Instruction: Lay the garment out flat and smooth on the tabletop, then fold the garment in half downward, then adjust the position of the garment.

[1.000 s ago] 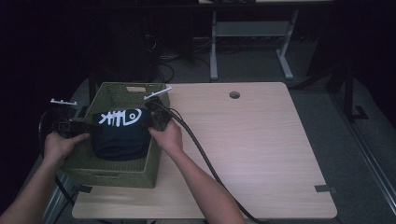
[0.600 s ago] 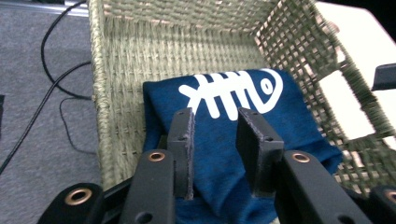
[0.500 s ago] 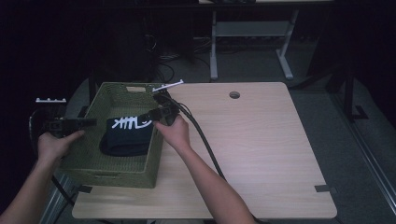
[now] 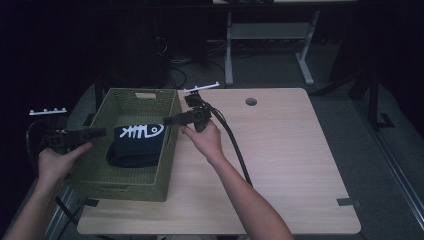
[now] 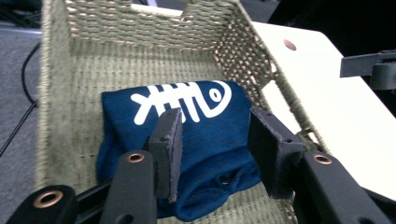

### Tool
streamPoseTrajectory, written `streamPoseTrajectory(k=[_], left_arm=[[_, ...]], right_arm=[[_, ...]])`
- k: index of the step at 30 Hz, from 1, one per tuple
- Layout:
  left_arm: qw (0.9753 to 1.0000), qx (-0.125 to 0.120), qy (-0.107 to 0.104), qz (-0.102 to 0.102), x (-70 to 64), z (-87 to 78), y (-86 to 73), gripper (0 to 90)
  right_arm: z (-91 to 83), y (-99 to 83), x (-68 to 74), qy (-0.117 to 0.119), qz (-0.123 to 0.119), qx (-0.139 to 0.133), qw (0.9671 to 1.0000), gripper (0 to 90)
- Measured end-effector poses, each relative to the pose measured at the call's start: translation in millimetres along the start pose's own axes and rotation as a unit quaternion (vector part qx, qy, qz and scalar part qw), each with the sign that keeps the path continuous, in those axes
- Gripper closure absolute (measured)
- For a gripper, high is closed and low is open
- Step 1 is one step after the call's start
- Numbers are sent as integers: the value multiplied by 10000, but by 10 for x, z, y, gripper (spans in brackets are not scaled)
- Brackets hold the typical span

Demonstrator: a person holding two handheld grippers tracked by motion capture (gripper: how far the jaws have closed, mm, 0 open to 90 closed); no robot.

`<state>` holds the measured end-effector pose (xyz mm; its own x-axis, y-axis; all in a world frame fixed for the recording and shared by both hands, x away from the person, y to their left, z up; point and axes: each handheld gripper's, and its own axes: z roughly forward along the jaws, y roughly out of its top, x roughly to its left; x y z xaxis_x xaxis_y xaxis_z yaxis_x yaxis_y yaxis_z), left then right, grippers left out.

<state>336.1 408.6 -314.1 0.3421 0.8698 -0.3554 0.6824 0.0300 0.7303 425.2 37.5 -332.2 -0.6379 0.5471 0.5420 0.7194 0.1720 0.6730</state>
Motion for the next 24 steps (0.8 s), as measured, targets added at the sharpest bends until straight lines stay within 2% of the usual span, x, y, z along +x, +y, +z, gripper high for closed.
streamPoseTrajectory(k=[2,7,10,15,17,22,24], left_arm=[[9998,-73,-158,-22,-65,-8,-2,541],[9996,-116,-255,-30,-137,13,-6,530],[9994,-116,-325,-19,-172,24,-11,515],[9983,-271,-518,-66,-235,2,-20,491],[9980,-281,-566,-40,-251,-7,-25,490],[9964,-411,-734,94,-412,-80,-94,480],[9960,-435,-770,102,-442,-91,-113,479]], right_arm=[[-99,-33,-76,45,42,-33,10000,386],[-236,-90,-194,78,192,-126,9997,376],[-295,-126,-243,45,199,-141,9997,370],[-417,-202,-375,-82,293,-167,9994,354],[-444,-217,-395,-106,306,-182,9993,354],[-622,-297,-518,-266,369,-224,9987,348],[-644,-308,-530,-272,412,-237,9985,347]])
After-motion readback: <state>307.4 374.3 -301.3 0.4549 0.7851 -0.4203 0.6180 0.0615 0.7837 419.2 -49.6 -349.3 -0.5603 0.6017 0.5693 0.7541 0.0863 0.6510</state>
